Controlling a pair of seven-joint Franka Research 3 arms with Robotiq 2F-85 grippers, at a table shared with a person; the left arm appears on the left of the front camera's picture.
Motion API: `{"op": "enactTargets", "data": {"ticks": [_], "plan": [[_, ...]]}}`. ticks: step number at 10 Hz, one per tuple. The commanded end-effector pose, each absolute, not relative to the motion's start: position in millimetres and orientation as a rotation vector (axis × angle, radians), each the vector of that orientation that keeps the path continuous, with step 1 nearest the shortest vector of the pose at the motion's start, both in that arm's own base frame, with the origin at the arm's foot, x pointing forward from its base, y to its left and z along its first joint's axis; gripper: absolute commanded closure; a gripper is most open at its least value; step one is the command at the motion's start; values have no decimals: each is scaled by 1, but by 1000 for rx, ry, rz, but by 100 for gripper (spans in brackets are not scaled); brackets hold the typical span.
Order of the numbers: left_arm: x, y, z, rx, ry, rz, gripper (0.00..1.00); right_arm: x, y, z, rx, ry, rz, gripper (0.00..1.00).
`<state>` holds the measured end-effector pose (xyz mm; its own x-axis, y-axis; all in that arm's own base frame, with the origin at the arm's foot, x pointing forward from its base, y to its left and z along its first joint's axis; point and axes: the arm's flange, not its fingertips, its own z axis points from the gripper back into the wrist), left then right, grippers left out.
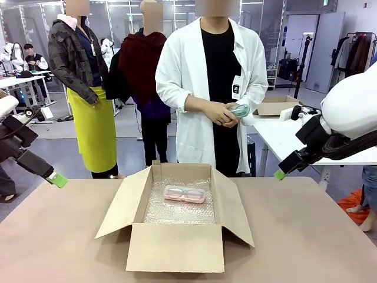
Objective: Pack the glasses set securely to prepare it for shipping.
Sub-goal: Put the Glasses case from the right side of the table into the Package Box.
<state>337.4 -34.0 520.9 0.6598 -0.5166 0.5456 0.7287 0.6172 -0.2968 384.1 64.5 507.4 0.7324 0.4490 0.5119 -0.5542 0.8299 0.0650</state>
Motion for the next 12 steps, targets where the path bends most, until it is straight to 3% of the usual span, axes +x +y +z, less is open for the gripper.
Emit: {"op": "enactTargets", "data": {"ticks": [1, 12], "plan": [[337, -32, 521, -561, -444, -765, 0, 386, 66, 510, 219, -491, 545, 0], [337, -32, 521, -561, -444, -765, 0, 386, 66, 510, 219, -491, 545, 0]]}}
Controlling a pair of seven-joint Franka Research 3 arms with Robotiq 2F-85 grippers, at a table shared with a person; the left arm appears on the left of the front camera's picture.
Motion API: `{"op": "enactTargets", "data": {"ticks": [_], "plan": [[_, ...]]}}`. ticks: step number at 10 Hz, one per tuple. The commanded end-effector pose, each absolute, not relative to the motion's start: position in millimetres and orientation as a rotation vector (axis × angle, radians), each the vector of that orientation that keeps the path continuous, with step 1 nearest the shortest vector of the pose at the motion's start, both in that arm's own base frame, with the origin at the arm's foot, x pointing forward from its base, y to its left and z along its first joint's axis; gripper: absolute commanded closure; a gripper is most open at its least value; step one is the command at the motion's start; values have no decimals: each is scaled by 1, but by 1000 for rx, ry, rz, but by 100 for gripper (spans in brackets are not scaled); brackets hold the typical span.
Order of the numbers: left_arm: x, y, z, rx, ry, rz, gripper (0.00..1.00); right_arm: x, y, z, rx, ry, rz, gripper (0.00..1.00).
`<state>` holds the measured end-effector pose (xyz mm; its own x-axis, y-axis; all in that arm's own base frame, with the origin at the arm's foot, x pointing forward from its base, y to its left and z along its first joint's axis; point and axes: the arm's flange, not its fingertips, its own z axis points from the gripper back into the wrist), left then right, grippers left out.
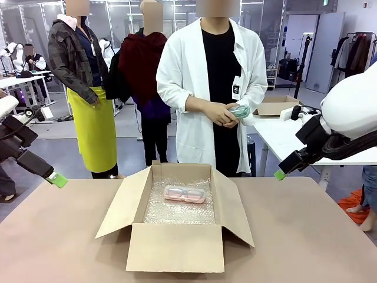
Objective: Pack the glasses set securely to prepare it for shipping.
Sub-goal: Put the Glasses case from the right side of the table into the Package Box.
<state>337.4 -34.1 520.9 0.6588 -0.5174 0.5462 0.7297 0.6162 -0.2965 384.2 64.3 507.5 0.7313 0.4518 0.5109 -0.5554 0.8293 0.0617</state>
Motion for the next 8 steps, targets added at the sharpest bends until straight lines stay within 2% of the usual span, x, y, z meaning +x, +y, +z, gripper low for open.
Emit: {"op": "enactTargets", "data": {"ticks": [1, 8], "plan": [[337, -32, 521, -561, -444, -765, 0, 386, 66, 510, 219, -491, 545, 0], [337, -32, 521, -561, -444, -765, 0, 386, 66, 510, 219, -491, 545, 0]]}}
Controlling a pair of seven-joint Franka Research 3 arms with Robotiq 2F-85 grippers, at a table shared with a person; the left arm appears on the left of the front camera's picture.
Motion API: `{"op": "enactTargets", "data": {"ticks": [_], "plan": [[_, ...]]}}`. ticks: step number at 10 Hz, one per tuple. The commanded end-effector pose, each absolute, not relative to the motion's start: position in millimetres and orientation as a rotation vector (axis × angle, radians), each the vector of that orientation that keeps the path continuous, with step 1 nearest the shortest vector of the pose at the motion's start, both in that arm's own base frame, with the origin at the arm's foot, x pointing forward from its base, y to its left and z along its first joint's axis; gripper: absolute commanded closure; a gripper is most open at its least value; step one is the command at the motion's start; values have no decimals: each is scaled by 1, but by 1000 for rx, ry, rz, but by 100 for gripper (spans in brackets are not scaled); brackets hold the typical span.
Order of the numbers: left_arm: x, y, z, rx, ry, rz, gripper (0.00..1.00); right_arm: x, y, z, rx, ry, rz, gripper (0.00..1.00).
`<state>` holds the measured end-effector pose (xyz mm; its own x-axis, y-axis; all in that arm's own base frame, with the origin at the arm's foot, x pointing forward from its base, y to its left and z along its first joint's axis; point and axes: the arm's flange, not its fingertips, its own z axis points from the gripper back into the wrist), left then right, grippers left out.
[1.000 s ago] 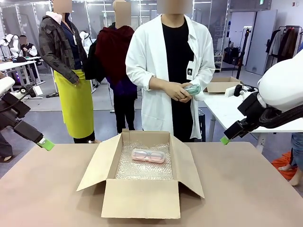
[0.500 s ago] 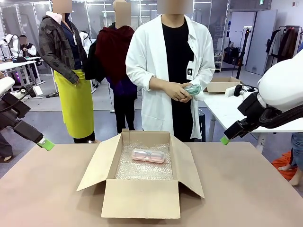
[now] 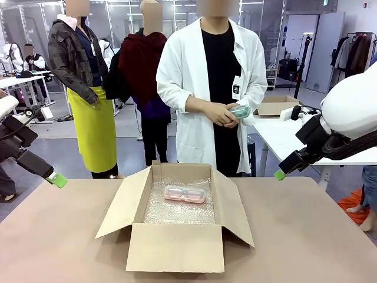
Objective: Pack the glasses set securely to prepare it for shipping.
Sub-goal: Put the Glasses case from the right side of the table into the Package Box.
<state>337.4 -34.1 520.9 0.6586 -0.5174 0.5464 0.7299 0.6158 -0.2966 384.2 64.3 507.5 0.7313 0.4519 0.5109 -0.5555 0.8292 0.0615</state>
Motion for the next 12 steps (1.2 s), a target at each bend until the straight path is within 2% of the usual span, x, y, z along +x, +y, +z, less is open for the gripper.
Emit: {"op": "enactTargets", "data": {"ticks": [1, 12], "plan": [[337, -32, 521, -561, -444, -765, 0, 386, 66, 510, 219, -491, 545, 0], [337, -32, 521, -561, -444, -765, 0, 386, 66, 510, 219, -491, 545, 0]]}}
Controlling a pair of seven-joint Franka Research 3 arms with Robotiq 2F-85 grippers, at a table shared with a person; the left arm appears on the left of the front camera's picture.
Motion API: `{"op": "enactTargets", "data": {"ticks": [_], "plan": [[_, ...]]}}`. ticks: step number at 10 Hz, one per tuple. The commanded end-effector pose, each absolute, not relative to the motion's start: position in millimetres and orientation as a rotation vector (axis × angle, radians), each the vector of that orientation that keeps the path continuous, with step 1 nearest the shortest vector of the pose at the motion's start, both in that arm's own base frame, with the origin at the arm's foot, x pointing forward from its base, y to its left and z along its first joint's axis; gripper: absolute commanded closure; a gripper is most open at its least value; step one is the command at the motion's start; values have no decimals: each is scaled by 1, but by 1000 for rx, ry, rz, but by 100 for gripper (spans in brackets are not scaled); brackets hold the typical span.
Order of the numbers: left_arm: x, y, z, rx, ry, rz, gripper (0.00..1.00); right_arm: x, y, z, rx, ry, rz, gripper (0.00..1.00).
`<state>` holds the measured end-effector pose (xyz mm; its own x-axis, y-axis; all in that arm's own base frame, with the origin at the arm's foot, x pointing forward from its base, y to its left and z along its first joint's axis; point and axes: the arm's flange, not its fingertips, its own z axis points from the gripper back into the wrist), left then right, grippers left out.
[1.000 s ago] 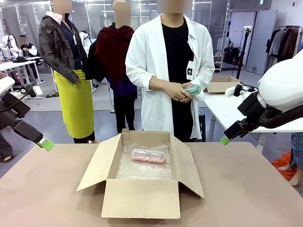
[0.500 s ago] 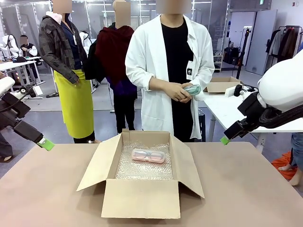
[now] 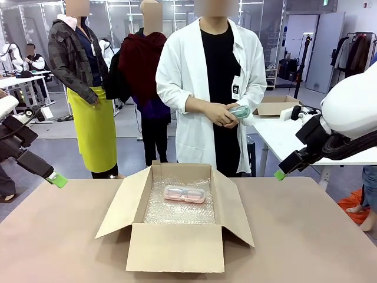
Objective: Pack the glasses set securely to prepare it for shipping.
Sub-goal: Put the Glasses case from the right side of the table into the Package Box.
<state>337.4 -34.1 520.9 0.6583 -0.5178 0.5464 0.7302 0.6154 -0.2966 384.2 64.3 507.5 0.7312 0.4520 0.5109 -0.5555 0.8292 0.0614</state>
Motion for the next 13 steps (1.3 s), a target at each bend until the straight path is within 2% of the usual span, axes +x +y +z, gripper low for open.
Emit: {"op": "enactTargets", "data": {"ticks": [1, 13], "plan": [[337, -32, 521, -561, -444, -765, 0, 386, 66, 510, 219, -491, 545, 0], [337, -32, 521, -561, -444, -765, 0, 386, 66, 510, 219, -491, 545, 0]]}}
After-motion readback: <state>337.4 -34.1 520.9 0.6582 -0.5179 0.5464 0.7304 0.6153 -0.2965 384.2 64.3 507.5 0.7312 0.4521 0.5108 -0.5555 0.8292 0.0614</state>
